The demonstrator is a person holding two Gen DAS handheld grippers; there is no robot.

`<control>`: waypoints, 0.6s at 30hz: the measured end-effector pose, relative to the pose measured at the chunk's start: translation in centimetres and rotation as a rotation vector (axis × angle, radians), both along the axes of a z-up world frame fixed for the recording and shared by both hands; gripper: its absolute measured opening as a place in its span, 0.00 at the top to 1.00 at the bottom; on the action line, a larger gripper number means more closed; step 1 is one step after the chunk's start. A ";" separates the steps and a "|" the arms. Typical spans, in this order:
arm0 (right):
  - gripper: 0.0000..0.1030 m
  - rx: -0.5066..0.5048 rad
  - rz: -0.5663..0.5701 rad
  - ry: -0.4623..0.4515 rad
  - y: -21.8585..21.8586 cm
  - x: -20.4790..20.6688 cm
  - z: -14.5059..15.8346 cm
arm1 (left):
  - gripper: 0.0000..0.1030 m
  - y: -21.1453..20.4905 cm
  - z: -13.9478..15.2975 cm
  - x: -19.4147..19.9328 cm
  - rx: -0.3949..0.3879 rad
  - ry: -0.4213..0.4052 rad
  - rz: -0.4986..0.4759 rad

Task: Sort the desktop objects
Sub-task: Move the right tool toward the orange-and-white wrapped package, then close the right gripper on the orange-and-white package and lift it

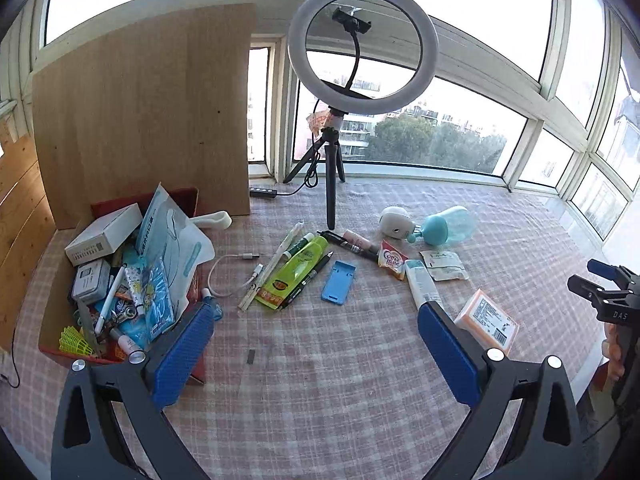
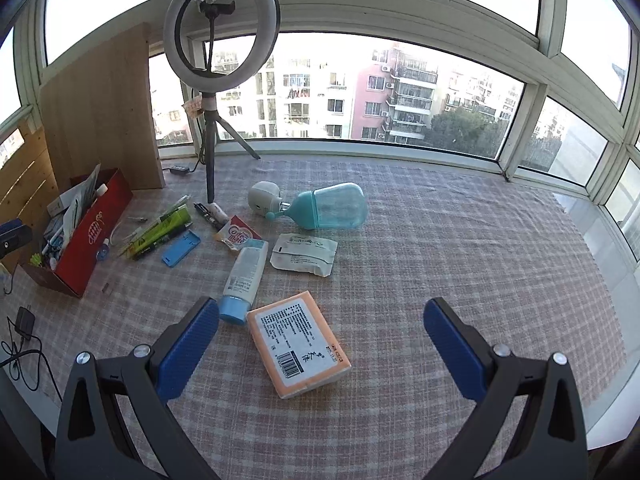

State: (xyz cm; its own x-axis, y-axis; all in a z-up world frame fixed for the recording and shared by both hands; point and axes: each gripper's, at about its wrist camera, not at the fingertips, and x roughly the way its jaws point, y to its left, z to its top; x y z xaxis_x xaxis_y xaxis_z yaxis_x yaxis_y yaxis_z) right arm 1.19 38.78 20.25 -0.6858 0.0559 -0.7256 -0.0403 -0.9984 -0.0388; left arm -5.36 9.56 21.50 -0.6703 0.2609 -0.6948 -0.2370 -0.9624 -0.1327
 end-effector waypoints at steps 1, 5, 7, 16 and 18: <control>0.00 -0.004 0.017 -0.005 0.3 -0.6 0.0 | 0.01 1.0 0.2 -0.2 0.003 -0.001 -0.017; 0.02 0.001 0.061 -0.044 1.8 -2.7 -1.0 | 0.01 5.7 -0.9 -0.9 0.023 -0.048 -0.069; 0.07 -0.007 0.081 -0.079 2.7 -3.6 -2.6 | 0.01 8.2 -2.4 -1.2 0.054 -0.098 -0.097; 0.39 -0.174 0.094 -0.265 7.4 -5.9 -11.1 | 0.06 18.7 -9.3 -1.2 0.032 -0.282 -0.204; 0.39 -0.202 0.103 -0.273 8.0 -6.1 -11.8 | 0.07 19.8 -10.3 -1.2 0.025 -0.311 -0.209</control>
State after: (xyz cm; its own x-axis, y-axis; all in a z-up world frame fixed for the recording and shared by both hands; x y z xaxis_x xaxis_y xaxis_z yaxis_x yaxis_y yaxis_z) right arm -4.88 46.83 8.46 -0.4594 -0.1665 -0.8725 0.0455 -0.9854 0.1641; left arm -6.55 29.37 11.24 -0.3584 0.3893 -0.8485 -0.3722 -0.8931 -0.2525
